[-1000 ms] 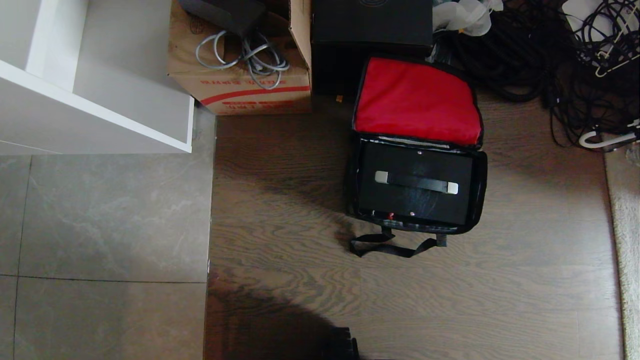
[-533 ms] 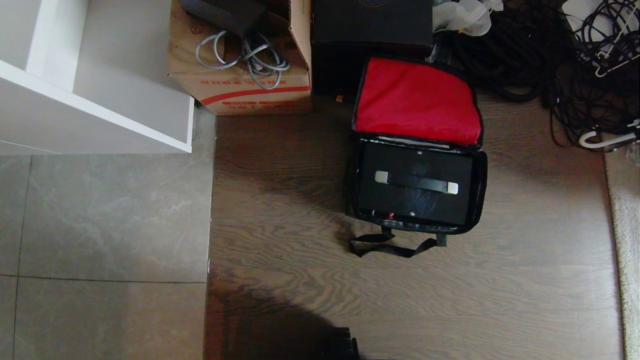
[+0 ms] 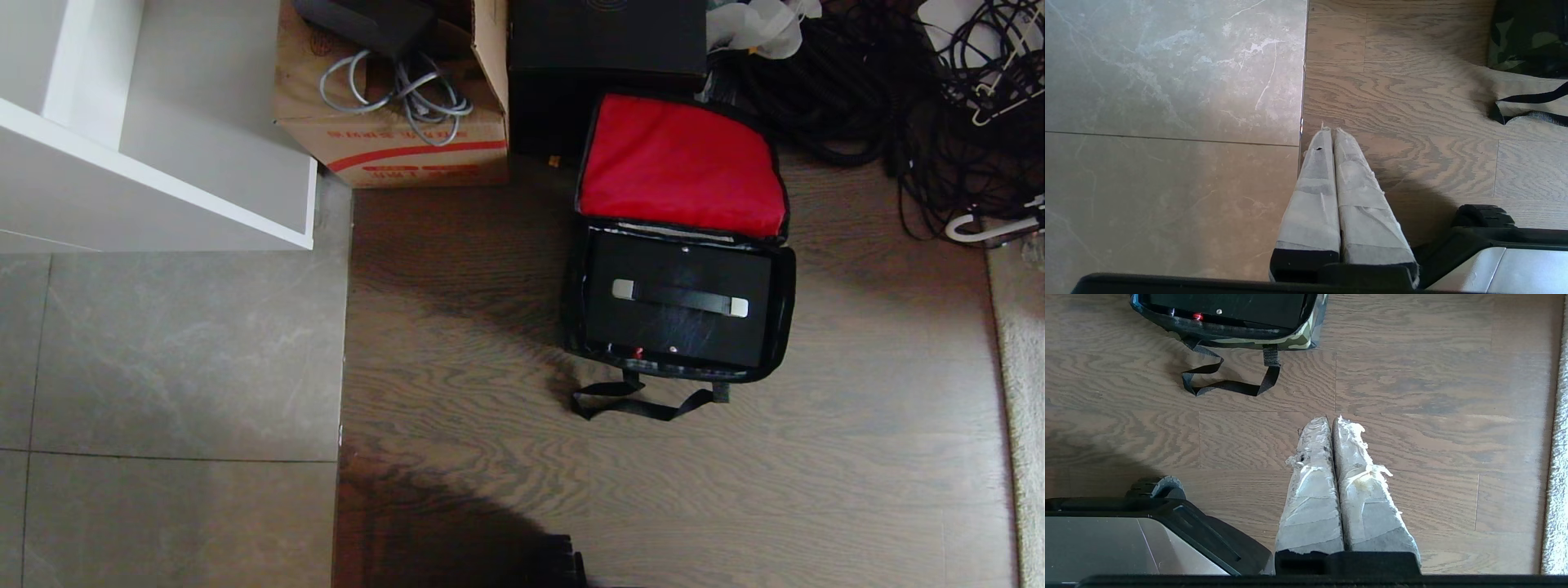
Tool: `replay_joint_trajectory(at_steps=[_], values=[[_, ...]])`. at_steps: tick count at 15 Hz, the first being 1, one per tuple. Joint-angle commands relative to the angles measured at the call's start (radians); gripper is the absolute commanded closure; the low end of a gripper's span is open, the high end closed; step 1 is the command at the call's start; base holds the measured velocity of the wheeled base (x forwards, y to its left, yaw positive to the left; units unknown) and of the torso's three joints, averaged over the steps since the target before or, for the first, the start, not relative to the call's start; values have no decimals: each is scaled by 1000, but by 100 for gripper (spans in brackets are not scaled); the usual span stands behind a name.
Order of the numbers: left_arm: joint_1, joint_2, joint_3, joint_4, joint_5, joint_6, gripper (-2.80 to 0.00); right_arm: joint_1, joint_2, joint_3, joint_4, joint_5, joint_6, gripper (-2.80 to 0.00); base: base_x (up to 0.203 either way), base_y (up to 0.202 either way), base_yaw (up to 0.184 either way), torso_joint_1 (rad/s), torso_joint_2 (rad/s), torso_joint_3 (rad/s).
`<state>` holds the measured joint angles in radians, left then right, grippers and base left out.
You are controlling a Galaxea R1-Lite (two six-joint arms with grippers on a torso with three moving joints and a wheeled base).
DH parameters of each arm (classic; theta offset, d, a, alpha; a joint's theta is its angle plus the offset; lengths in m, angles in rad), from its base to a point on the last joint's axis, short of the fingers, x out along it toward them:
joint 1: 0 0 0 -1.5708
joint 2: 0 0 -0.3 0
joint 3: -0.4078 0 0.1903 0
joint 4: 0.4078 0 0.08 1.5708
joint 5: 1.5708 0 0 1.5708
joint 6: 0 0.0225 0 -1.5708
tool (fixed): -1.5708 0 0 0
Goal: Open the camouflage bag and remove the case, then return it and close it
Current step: Grip the handle
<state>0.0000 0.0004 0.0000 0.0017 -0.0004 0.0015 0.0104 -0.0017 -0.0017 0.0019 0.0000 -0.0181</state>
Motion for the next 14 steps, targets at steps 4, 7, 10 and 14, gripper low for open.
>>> replay_joint_trajectory(at_steps=[4,7,10,14], values=[[0,0,0,0,-1,0,0,0,3,0,0,0,0,0,0,0,0,0,0,0],[0,1,0,0,0,0,0,0,3,0,0,0,0,0,0,0,0,0,0,0],[0,0,0,0,0,0,0,0,3,0,0,0,0,0,0,0,0,0,0,0],[0,1,0,0,0,0,0,0,3,0,0,0,0,0,0,0,0,0,0,0]])
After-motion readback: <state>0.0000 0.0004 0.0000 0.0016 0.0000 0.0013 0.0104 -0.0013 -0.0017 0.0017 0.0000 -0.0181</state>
